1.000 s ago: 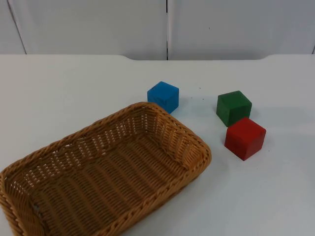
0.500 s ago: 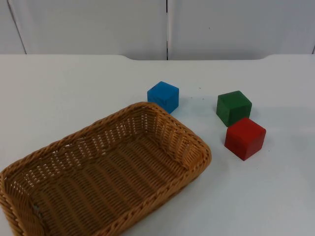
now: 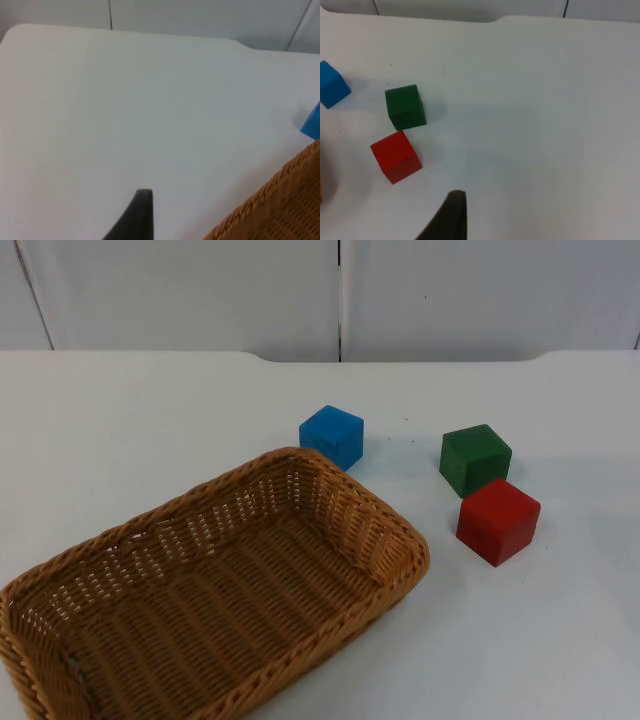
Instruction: Pick up one cube with each hand and place exactly two cubes into the same basket, leaving the remaining cube outside.
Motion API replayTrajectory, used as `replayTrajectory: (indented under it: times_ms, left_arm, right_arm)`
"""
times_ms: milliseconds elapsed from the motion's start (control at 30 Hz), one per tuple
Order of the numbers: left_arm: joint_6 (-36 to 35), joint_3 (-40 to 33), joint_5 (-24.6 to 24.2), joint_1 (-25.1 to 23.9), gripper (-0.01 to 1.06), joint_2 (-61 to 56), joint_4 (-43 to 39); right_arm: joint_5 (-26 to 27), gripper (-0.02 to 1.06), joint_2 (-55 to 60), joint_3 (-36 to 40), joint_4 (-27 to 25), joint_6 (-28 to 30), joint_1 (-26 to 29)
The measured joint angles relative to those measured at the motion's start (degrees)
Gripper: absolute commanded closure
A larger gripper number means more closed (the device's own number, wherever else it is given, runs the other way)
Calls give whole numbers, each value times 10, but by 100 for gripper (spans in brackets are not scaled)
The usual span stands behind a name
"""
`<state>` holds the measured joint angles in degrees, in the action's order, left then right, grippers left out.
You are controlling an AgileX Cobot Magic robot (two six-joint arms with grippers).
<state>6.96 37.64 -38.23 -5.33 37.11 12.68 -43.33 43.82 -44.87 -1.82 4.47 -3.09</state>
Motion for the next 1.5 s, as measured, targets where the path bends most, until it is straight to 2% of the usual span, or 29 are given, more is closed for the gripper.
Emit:
replayTrajectory:
  times_ms: [633,967,1267,1500]
  left_arm:
    - [23,98,2,0,0,149,18]
    - [39,135,4,0,0,195,25]
    - [65,181,-1,0,0,261,48]
    - [95,212,-2,0,0,328,75]
  right_arm:
    - [2,-1,99,-2,-3,6,0]
    - [4,-1,145,-28,-31,15,0]
    - [-8,-1,188,-47,-108,84,0]
    - [-28,-1,243,-85,-117,95,-17]
